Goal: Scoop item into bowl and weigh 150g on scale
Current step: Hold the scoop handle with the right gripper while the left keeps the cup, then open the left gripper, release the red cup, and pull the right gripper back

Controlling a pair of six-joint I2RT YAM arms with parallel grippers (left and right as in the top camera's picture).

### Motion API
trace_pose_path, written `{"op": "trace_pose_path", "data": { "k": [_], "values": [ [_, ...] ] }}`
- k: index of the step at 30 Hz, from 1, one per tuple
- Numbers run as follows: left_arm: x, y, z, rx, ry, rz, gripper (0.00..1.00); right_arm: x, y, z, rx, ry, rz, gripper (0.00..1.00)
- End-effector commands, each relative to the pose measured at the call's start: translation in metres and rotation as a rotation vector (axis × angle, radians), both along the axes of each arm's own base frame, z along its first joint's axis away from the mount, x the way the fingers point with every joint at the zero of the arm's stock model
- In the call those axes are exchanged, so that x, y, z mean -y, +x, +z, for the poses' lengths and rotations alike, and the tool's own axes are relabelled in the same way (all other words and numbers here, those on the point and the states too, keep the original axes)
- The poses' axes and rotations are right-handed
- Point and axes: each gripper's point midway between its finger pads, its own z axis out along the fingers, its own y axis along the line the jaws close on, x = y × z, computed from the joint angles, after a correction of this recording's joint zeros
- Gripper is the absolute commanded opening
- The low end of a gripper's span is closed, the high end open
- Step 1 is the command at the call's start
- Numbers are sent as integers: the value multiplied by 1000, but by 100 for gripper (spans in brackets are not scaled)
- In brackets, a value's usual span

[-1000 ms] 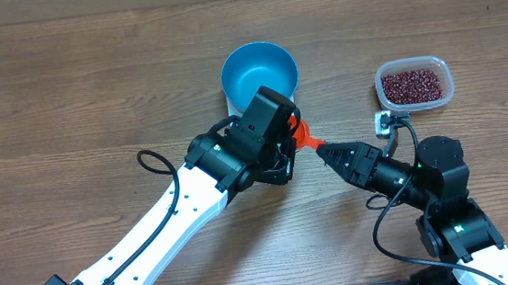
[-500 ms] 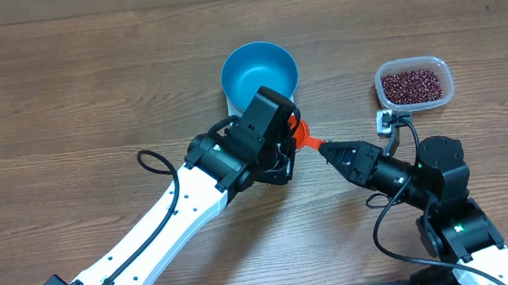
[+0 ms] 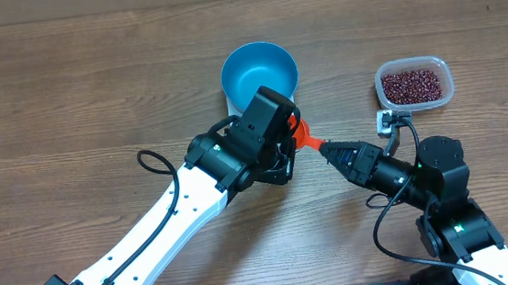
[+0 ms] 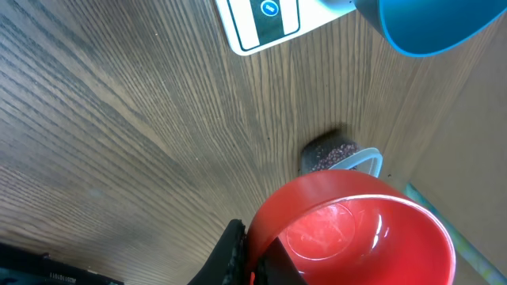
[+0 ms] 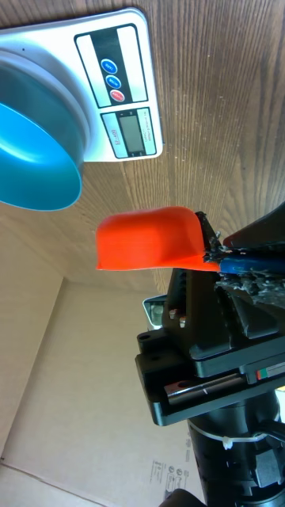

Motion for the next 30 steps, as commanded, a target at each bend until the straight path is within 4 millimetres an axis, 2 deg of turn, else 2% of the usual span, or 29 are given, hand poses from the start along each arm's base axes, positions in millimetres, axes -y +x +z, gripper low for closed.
{"op": "trace_pose_path", "data": {
  "k": [1, 3, 5, 6, 7, 9, 10, 23, 26, 30],
  "values": [
    [1, 3, 1, 4, 7, 17, 4, -1, 2, 13, 38, 5, 0, 4],
    [1, 3, 1, 4, 7, 17, 4, -1, 2, 13, 38, 5, 0, 4],
    [1, 3, 1, 4, 7, 17, 13, -1, 2, 13, 38, 5, 0, 4],
    [1, 3, 1, 4, 7, 17, 25, -1, 2, 13, 38, 5, 0, 4],
    [1, 3, 1, 4, 7, 17, 42, -1, 2, 13, 38, 5, 0, 4],
    [1, 3, 1, 4, 7, 17, 91, -1, 2, 13, 37, 5, -1, 4],
    [1, 3, 1, 4, 7, 17, 99, -1, 2, 13, 37, 4, -1, 4],
    [2, -1, 7, 34, 8, -58, 100, 4, 2, 0, 20, -53, -18, 4],
    [-6, -3, 15, 67, 25, -95, 100, 5, 3, -1, 23, -60, -24, 4],
    [-28, -9, 29, 110, 67, -137, 100, 8, 5, -4, 32, -87, -35, 4]
  ]
}}
